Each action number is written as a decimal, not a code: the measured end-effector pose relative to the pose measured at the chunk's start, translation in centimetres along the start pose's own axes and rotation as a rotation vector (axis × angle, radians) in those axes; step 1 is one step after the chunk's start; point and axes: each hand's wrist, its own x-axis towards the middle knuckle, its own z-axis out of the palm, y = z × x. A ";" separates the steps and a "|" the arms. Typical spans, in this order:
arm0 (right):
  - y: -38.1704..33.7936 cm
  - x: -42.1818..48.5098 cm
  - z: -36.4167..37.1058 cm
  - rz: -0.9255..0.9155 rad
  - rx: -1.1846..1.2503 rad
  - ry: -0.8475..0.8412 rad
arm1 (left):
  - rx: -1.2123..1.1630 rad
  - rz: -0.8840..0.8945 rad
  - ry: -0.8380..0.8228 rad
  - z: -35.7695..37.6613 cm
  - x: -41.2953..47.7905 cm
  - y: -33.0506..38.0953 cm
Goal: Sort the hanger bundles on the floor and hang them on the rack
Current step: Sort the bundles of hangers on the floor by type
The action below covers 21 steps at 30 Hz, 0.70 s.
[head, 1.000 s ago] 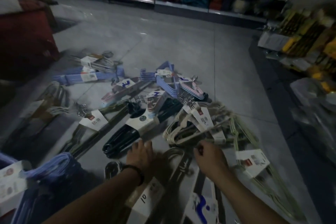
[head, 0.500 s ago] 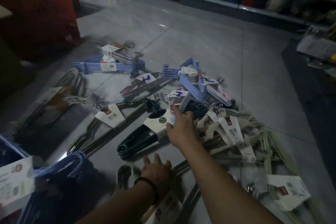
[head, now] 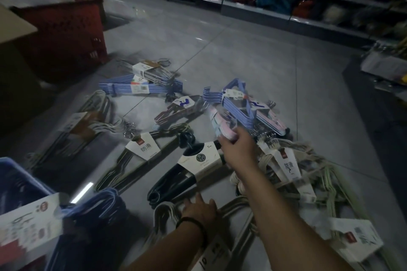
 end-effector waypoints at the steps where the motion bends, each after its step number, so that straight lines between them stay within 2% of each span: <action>1: -0.5 -0.7 -0.7 0.005 0.126 0.023 | -0.026 -0.001 -0.016 -0.2 -0.2 -0.2; 4: -1.8 -3.3 -2.6 0.012 0.336 0.000 | -0.119 0.015 -0.034 -1.7 -2.0 -0.5; 6: -2.5 -5.4 -4.1 -0.009 0.353 -0.044 | -0.329 0.091 0.037 -3.6 -4.0 0.3; 9: -2.7 -8.7 -6.7 -0.030 0.484 -0.109 | -1.009 0.183 0.143 -7.3 -6.7 2.4; 11: -2.5 -10.6 -8.4 -0.018 0.592 -0.171 | -1.499 0.204 0.088 -9.7 -8.0 3.4; 13: -2.5 -11.8 -9.9 0.029 0.771 -0.260 | -1.840 0.215 0.017 -12.5 -9.5 4.3; 18: -2.3 -13.5 -13.5 0.100 0.975 -0.459 | -2.141 0.263 0.151 -16.8 -11.5 5.7; 21: -1.2 -14.4 -14.9 0.172 0.997 -0.484 | -2.222 0.225 0.187 -16.2 -12.1 6.3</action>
